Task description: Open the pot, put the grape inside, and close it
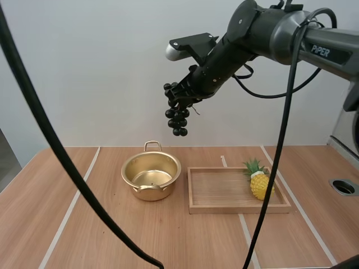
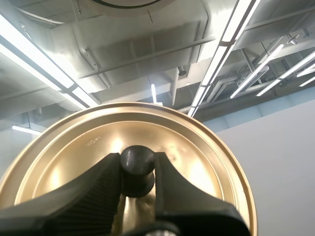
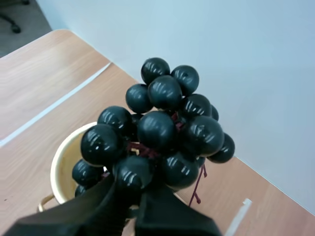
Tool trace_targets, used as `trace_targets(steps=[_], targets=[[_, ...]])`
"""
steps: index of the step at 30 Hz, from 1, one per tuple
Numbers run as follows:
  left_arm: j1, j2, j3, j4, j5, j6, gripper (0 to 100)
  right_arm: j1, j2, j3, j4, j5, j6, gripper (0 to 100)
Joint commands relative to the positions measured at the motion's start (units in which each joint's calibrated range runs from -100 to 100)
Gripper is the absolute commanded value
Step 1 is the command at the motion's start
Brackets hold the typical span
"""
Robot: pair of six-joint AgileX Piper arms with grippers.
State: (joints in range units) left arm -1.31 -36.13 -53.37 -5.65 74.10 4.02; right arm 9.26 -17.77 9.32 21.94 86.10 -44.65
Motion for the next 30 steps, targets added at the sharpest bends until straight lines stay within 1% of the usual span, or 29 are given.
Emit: trace_targets(steps=[1, 7, 11, 19, 23, 27, 30], targets=[[0.03, -0.34, -0.27, 0.88, -0.75, 0.18, 0, 1.61, 1.88, -1.77, 0.48, 3.53, -0.63, 0], [0.03, -0.34, -0.27, 2.8, -0.75, 0.18, 0, 4.82, 7.44, -1.77, -1.18, 3.36, -0.43, 0], [0.03, -0.46, -0.27, 2.89, -0.62, 0.18, 0, 6.14, 10.77, -1.77, -2.44, 2.08, -0.08, 0], [0.03, -0.46, -0.27, 2.89, -0.62, 0.18, 0, 8.86, 14.93, -1.77, -9.31, -4.08, 3.08, 0], [0.03, -0.46, -0.27, 2.89, -0.62, 0.18, 0, 10.34, 16.13, -1.77, -11.11, -4.88, 3.31, 0], [0.03, -0.46, -0.27, 2.89, -0.62, 0.18, 0, 11.25, 17.78, -1.77, -11.24, -5.02, 4.02, 0], [0.03, -0.46, -0.27, 2.89, -0.62, 0.18, 0, 11.25, 19.46, -1.77, -11.75, -6.47, 4.02, 0]])
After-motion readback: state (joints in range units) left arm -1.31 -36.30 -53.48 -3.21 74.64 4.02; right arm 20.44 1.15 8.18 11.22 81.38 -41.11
